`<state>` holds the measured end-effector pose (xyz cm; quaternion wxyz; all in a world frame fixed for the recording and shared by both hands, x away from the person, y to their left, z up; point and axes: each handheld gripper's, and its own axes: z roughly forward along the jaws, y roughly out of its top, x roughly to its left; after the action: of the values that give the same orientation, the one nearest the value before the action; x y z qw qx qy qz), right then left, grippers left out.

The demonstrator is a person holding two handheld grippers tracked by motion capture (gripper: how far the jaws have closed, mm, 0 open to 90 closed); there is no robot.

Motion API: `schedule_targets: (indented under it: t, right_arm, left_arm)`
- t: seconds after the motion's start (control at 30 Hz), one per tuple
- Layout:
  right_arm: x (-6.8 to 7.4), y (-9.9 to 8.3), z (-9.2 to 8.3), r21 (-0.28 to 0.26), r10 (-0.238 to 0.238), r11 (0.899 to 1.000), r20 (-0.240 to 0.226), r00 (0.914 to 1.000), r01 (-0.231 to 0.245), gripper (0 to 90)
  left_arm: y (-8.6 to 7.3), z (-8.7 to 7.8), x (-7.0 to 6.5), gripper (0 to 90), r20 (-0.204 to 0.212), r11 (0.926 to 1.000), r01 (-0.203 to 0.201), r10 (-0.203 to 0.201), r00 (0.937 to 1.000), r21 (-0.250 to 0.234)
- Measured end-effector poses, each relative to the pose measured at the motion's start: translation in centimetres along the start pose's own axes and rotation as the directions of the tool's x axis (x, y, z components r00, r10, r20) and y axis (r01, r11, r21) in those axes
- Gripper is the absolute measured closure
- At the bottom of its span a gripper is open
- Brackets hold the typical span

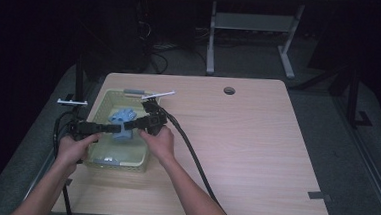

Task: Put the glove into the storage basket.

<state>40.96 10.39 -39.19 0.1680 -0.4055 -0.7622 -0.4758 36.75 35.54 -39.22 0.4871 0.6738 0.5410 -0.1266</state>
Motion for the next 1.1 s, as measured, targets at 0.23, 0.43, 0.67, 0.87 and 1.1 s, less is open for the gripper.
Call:
schedule_targets:
  t: [0.23,0.43,0.67,0.87,1.1]
  right_arm:
    - [-0.5,-0.5,1.4,0.049,0.003,0.999,0.030,0.9995,-0.005,75.2]
    - [-0.6,-0.7,2.0,0.065,-0.002,0.998,0.046,0.9990,-0.001,74.7]
    - [-0.6,-0.7,2.0,0.073,-0.022,0.997,0.087,0.9960,0.016,74.0]
    - [-0.6,-0.4,0.6,0.056,-0.039,0.998,0.130,0.9908,0.032,73.4]
    - [-0.4,-0.3,-0.4,0.043,-0.045,0.998,0.120,0.9918,0.040,73.0]
  left_arm:
    - [-0.2,0.4,0.9,75.2,-0.049,0.9975,-0.019,0.022,0.9985,0.068]
    - [-0.4,0.7,1.2,75.2,-0.082,0.9965,-0.012,0.019,0.9964,0.082]
    - [-0.4,0.9,1.2,75.2,-0.119,0.9943,-0.020,0.032,0.9924,0.105]
    - [-0.2,2.4,0.7,75.3,-0.240,0.9797,-0.033,0.081,0.9675,0.198]
    - [0.1,4.2,0.1,74.5,-0.359,0.9578,-0.022,0.129,0.9243,0.287]
